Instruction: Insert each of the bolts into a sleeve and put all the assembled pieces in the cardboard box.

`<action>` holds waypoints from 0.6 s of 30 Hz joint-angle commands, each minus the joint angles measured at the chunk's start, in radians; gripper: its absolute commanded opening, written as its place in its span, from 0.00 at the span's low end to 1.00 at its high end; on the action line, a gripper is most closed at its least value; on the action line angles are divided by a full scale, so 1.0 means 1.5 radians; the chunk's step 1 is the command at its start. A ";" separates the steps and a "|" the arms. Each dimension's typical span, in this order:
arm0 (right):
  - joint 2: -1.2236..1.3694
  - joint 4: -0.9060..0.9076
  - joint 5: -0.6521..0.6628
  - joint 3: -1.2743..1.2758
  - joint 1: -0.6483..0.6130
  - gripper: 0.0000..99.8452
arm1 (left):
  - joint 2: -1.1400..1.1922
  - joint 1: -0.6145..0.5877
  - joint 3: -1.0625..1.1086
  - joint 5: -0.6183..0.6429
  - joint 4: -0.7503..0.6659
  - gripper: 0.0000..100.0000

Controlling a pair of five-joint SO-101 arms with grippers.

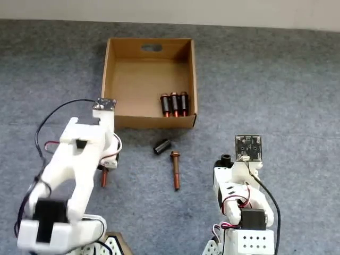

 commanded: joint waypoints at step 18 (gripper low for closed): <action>-0.009 0.001 -0.001 -0.007 0.007 0.01 | -0.076 0.015 0.084 -0.002 -0.198 0.15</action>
